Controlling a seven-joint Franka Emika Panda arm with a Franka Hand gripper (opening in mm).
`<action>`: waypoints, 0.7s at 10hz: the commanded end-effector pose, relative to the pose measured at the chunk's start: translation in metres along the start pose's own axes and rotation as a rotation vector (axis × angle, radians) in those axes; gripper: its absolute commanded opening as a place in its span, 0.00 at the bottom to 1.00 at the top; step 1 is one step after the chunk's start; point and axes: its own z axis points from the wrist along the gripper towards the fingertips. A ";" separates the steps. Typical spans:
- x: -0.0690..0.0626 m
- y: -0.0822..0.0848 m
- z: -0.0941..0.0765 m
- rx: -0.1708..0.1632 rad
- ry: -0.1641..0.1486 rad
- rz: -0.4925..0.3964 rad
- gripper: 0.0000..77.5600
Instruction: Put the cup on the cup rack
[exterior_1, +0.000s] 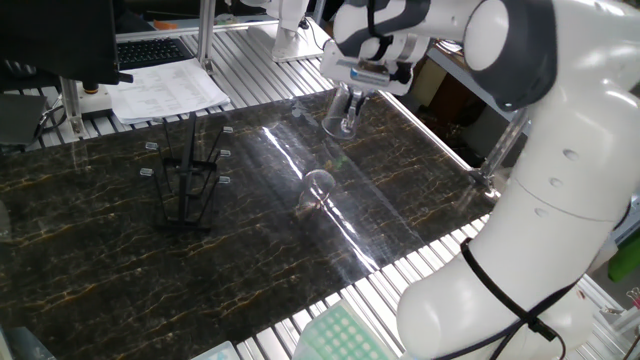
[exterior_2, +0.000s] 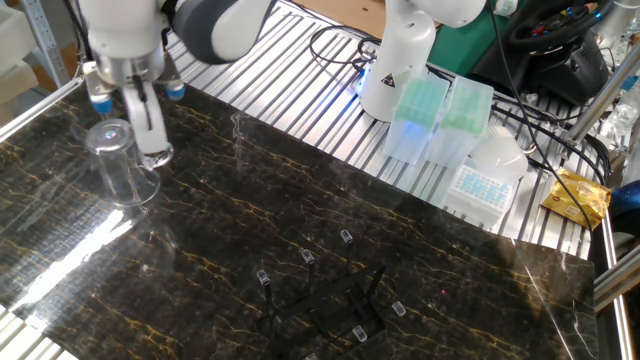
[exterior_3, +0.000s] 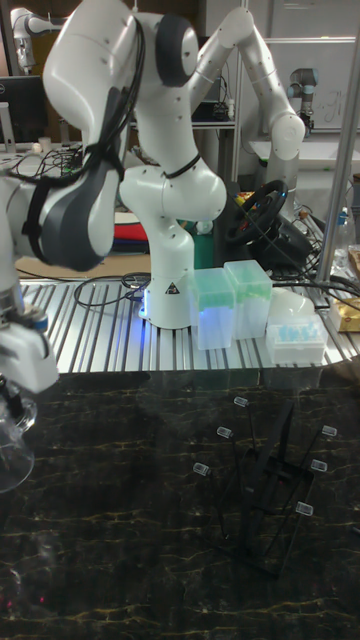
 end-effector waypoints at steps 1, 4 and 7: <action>0.021 0.017 -0.036 -0.032 0.023 -0.121 0.01; 0.028 0.021 -0.038 -0.045 0.038 -0.123 0.01; 0.028 0.021 -0.038 -0.017 0.037 -0.109 0.01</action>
